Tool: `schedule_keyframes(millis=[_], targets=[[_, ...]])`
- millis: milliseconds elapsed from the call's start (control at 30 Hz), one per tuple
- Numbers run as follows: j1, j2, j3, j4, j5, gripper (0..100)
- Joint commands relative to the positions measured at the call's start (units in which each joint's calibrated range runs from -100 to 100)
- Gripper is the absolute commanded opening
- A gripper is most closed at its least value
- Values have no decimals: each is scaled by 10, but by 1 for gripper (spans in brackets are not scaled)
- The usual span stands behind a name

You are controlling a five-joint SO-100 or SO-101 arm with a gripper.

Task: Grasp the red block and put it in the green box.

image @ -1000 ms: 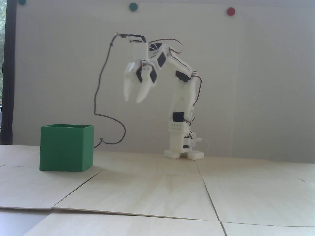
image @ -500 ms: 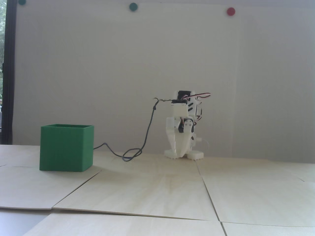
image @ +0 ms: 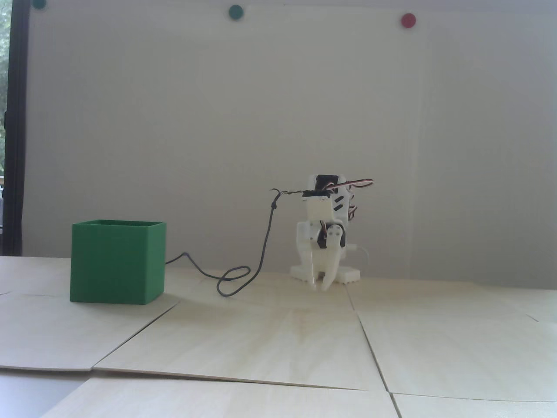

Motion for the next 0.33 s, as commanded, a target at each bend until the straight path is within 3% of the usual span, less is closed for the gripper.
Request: schedule_keyframes(millis=[0, 200, 300], targets=[[-4, -5, 9, 35, -4, 2], [-3, -5, 10, 129, -2, 2], [-2, -5, 10, 126, -1, 2]])
